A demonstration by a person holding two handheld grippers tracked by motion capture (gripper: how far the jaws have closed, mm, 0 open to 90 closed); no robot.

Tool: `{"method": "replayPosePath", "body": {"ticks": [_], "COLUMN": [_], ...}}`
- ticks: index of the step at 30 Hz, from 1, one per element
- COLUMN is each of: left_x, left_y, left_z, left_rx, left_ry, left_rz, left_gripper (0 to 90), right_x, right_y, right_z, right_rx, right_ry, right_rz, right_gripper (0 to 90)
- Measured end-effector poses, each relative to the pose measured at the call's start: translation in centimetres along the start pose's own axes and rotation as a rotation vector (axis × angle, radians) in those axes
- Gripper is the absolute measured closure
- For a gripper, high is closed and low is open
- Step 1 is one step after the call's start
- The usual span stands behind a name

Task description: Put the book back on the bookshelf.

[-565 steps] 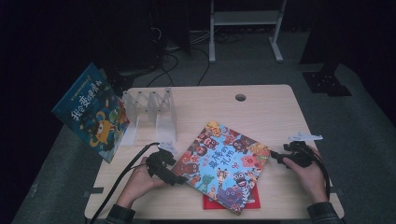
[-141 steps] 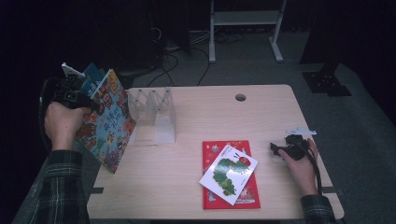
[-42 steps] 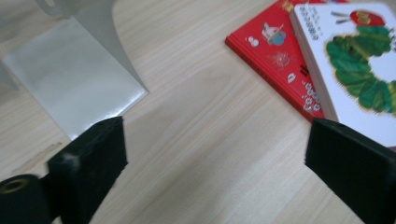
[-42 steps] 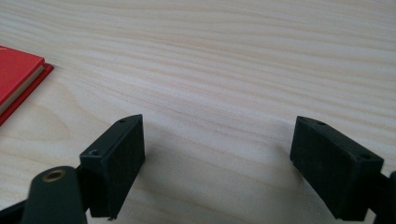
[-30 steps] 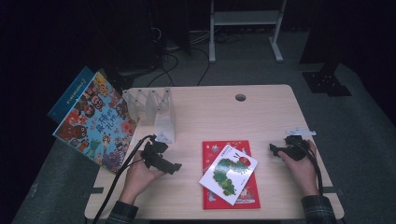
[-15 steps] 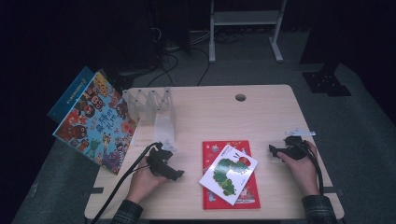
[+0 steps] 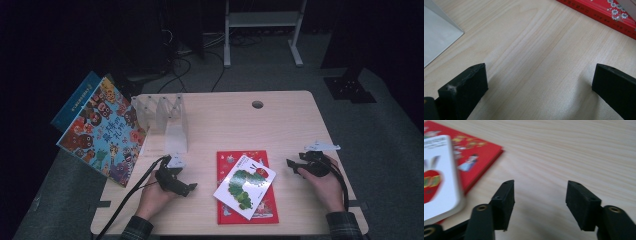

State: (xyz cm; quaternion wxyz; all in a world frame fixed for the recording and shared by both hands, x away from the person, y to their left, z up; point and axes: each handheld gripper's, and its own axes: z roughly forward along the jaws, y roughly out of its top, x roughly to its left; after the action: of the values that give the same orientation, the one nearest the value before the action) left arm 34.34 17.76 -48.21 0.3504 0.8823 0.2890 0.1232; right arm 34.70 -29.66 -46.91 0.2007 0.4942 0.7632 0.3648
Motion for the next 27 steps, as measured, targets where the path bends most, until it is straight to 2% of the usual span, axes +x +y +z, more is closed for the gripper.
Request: {"method": "replayPosePath", "body": {"ticks": [1,2,5,10,18,27], "left_x": [0.0,0.0,0.0,0.0,0.0,0.0], "left_y": [-0.3,-0.4,-0.4,-0.4,-0.4,-0.4], "left_z": [0.0,-0.1,-0.1,-0.1,-0.1,-0.1], "left_rx": [-0.024,-0.028,-0.029,-0.029,-0.029,-0.029], "left_ry": [0.0,0.001,-0.002,-0.001,-0.005,-0.005], "left_rz": [-0.001,-0.002,0.0,0.0,0.003,0.004], "left_gripper": [0.0,0.0,0.0,0.0,0.0,0.0], "right_x": [0.4,0.8,1.9,3.9,6.0,8.1], "right_y": [0.0,-0.1,-0.3,-0.8,-1.7,-2.6], "right_z": [-0.3,-0.6,-1.2,-1.8,-2.4,-2.8], "right_rx": [-0.003,-0.011,-0.021,-0.021,0.001,0.021], "right_ry": [0.016,0.041,0.111,0.2,0.284,0.326], "right_rz": [-0.008,-0.016,-0.039,-0.087,-0.136,-0.194], "right_gripper": [41.6,43.4,47.7,48.5,43.5,41.9]}}
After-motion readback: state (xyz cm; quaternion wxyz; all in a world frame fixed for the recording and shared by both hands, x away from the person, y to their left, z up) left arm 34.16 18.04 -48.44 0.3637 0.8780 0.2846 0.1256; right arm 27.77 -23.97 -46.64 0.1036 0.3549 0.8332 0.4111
